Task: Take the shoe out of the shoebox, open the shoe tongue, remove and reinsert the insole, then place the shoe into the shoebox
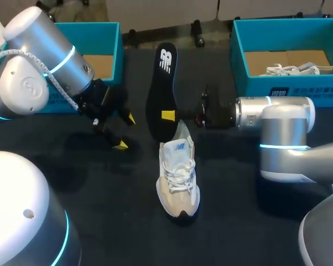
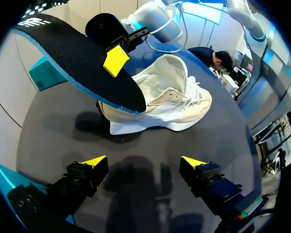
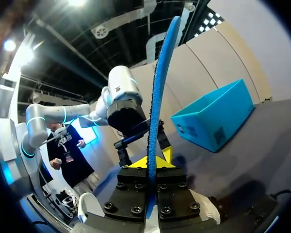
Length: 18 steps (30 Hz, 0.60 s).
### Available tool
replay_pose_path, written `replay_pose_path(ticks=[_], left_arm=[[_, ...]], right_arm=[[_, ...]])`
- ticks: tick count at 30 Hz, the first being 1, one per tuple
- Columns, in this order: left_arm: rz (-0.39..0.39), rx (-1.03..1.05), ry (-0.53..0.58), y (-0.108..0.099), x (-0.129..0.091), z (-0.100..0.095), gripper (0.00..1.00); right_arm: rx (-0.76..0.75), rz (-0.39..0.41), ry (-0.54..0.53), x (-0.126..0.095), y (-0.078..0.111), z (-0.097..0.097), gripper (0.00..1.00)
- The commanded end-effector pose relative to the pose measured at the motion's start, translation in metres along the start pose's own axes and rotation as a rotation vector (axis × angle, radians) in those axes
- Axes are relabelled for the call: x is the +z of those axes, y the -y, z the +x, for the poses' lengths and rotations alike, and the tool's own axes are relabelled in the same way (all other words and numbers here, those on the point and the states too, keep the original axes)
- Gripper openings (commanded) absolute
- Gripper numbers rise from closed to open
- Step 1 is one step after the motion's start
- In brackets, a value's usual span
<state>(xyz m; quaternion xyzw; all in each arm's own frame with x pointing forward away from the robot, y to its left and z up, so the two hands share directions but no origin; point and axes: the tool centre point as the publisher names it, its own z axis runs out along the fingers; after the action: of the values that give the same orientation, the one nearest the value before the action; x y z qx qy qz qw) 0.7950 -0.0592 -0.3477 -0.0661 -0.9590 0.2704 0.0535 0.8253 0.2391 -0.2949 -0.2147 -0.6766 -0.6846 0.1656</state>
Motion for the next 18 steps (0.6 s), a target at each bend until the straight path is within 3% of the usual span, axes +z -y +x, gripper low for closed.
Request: replay_pose_path(ticks=[1, 18], left_arm=[[-0.002, 0.001, 0.003, -0.0002, -0.0001, 0.0014, 1.0], [-0.002, 0.001, 0.003, -0.0002, -0.0001, 0.0014, 1.0]], right_arm=[[0.001, 0.008, 0.001, 0.0013, -0.0024, 0.0003, 0.0], [0.005, 0.011, -0.002, 0.0036, -0.0008, 0.0006, 0.0]])
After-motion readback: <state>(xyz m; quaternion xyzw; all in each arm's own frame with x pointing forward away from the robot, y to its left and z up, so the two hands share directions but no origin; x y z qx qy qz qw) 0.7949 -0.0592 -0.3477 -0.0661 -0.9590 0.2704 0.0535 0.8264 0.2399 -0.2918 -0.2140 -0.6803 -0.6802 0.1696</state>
